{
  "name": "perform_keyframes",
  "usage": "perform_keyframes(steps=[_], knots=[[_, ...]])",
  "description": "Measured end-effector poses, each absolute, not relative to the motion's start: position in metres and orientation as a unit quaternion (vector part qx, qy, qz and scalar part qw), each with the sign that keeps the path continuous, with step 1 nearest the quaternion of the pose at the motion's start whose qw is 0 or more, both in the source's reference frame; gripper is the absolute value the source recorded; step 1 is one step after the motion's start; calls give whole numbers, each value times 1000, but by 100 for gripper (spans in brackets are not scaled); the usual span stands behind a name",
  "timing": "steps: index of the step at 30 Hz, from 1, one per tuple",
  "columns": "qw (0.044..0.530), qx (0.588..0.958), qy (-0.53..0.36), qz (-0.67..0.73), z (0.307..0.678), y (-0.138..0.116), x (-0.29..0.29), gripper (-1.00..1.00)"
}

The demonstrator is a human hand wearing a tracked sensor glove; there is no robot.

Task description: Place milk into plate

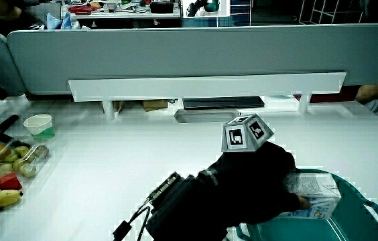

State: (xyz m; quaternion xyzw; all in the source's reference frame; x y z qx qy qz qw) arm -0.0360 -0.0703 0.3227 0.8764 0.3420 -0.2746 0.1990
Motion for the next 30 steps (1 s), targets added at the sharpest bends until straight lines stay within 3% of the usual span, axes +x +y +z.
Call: perform_keyframes(steps=[1, 2, 4, 11, 30], knots=[[184, 883, 353, -251, 325, -69, -31, 0], [238, 877, 305, -283, 327, -66, -27, 0], [208, 879, 351, -248, 338, -64, -17, 0], [297, 869, 310, -245, 354, -48, 4, 0], [335, 863, 304, -224, 407, -41, 16, 0]])
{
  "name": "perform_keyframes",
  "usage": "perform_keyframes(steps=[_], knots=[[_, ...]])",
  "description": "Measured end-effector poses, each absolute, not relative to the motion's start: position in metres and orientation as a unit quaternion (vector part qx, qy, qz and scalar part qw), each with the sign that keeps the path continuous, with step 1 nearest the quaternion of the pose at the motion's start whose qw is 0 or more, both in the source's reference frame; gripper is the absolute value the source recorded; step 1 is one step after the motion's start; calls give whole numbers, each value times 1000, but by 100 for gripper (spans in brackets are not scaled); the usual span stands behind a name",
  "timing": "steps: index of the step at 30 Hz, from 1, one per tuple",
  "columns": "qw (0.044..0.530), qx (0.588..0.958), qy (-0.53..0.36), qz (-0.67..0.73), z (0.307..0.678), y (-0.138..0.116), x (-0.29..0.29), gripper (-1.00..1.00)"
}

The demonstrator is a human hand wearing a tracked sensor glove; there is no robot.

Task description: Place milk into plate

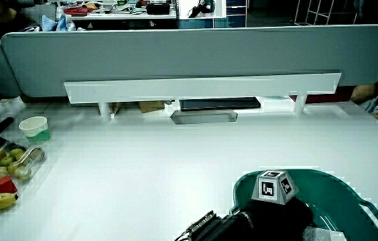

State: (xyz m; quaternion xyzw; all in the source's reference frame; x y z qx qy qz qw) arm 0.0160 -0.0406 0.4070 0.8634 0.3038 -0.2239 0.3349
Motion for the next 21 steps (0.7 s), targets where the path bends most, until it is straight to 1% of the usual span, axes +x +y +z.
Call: perform_keyframes(steps=[12, 14, 17, 19, 21], knots=[[360, 860, 291, -213, 416, -41, 17, 0], [371, 861, 284, -203, 414, -41, 17, 0], [378, 859, 286, -196, 417, -41, 17, -20], [386, 851, 281, -217, 420, -41, 14, -33], [375, 842, 300, -245, 425, -42, 10, -47]])
